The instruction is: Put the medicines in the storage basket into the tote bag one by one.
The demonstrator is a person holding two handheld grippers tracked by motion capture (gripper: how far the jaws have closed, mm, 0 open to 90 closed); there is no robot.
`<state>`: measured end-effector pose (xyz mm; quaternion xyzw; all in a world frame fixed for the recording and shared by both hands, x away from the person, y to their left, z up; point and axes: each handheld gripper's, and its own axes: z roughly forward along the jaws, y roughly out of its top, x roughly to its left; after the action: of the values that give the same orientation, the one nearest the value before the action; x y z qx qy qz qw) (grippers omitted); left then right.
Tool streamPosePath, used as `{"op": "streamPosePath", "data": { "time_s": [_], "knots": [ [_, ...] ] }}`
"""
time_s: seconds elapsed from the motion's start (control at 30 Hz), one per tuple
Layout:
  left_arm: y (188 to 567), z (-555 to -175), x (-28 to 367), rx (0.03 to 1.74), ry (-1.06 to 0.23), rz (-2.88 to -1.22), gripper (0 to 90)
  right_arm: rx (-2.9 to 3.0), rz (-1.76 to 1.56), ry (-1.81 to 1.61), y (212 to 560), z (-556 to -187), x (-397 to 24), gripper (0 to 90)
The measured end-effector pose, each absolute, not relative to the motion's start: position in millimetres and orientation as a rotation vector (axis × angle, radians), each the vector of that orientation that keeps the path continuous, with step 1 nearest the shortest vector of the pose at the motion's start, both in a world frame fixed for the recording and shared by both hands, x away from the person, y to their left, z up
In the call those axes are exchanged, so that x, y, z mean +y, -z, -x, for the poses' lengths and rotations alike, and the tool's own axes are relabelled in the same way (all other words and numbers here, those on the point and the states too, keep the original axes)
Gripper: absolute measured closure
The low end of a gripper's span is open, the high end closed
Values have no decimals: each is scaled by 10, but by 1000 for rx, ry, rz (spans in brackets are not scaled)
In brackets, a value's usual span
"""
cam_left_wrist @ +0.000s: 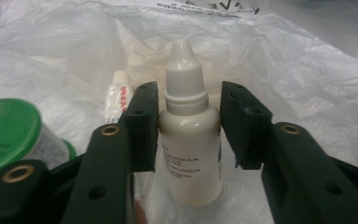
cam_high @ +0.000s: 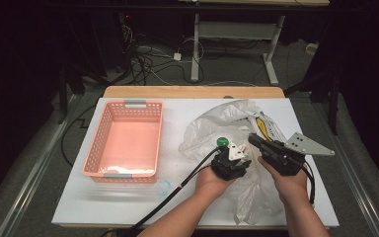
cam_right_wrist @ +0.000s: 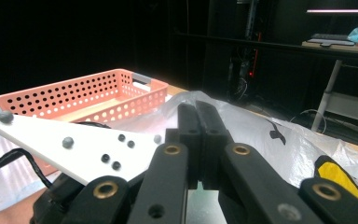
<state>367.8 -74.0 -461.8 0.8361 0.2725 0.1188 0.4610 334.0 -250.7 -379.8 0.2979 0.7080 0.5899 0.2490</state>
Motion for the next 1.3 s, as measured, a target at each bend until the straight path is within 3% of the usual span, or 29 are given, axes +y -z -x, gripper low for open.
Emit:
{"op": "streamPosePath", "data": {
  "time_s": [0.23,0.57,0.8,0.9,1.07,1.13,1.23,1.3],
  "knots": [
    [4535,-3641,-681,650,-308,-2068,412,1932,-810,-1605,3807,-3351,-2508,900],
    [4589,-3423,-294,655,-306,-2080,393,1931,-812,-1603,3807,-3350,-2505,900],
    [4779,-3324,133,773,-310,-2192,255,1937,-816,-1591,3815,-3350,-2496,900],
    [4833,-3372,118,830,-277,-2263,132,1941,-814,-1590,3822,-3361,-2478,900],
    [4846,-3461,34,865,-243,-2300,38,1943,-823,-1595,3829,-3382,-2460,900],
    [4849,-3449,-4,805,-240,-2307,61,1946,-828,-1591,3840,-3391,-2457,900],
    [4842,-3411,-24,733,-235,-2288,293,1948,-823,-1581,3844,-3401,-2457,900],
    [4838,-3409,-39,751,-232,-2277,394,1947,-827,-1579,3845,-3404,-2456,900]
  ]
}}
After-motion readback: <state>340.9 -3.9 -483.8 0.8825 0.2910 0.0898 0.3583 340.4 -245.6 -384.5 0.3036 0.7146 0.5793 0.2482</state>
